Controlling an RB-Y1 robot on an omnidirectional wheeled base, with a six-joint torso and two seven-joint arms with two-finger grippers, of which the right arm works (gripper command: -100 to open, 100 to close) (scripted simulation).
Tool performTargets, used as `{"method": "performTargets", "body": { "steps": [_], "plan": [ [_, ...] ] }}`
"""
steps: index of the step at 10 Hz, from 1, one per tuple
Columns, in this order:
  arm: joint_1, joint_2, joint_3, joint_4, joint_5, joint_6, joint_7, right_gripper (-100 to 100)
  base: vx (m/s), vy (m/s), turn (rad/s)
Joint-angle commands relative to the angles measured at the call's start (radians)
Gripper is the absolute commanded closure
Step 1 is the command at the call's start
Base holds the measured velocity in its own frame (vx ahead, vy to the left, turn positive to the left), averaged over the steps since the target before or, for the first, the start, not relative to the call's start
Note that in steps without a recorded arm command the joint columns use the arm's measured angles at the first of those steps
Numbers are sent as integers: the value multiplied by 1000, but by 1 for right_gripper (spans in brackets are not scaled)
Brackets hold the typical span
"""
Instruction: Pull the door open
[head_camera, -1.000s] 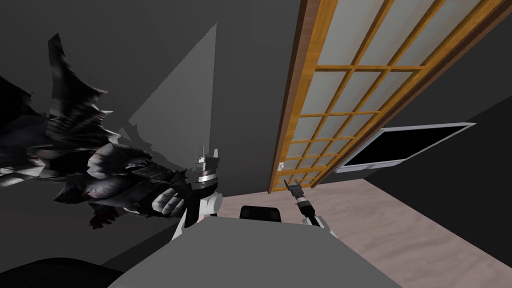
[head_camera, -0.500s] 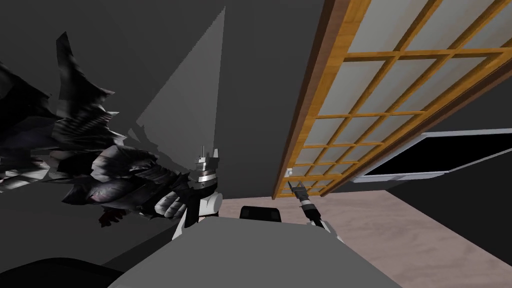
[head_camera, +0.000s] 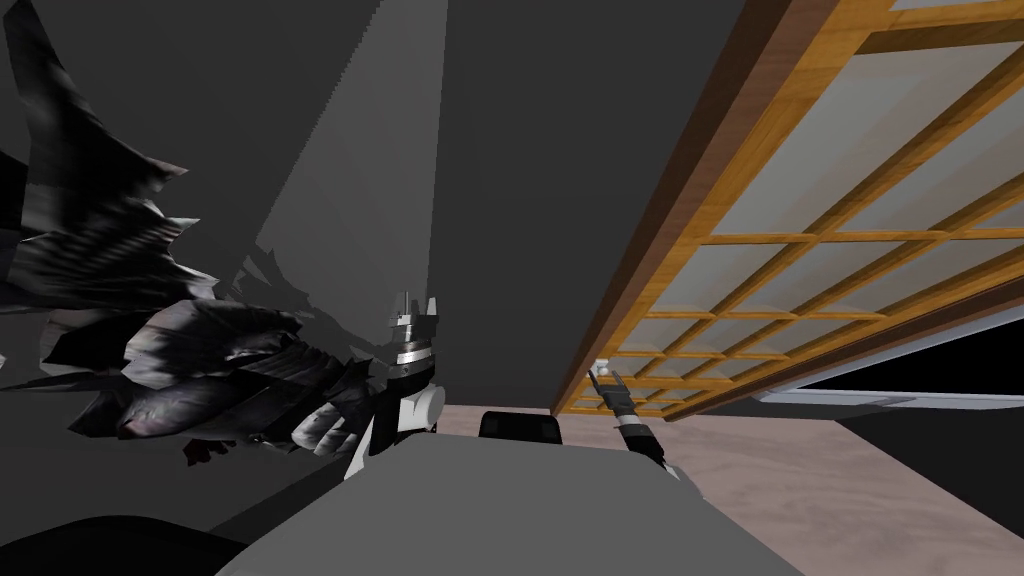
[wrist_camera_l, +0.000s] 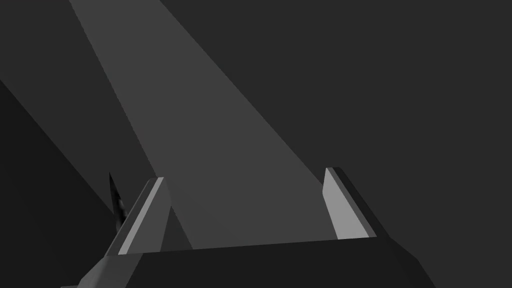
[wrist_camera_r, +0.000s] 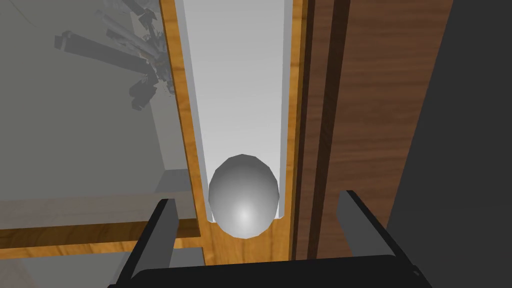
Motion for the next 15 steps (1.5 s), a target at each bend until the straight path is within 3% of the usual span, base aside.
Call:
{"method": "performTargets", "body": {
  "steps": [1,2,7,15],
  "plan": [
    [0,0,0,0,0,0,0,-100,32,8,-2],
    [0,0,0,0,0,0,0,100,-24,5,-9],
    [0,0,0,0,0,0,0,100,-4,-5,-2],
    [-23,-4,-14,30,3,-7,-206,100,-21,-7,20]
  ]
}}
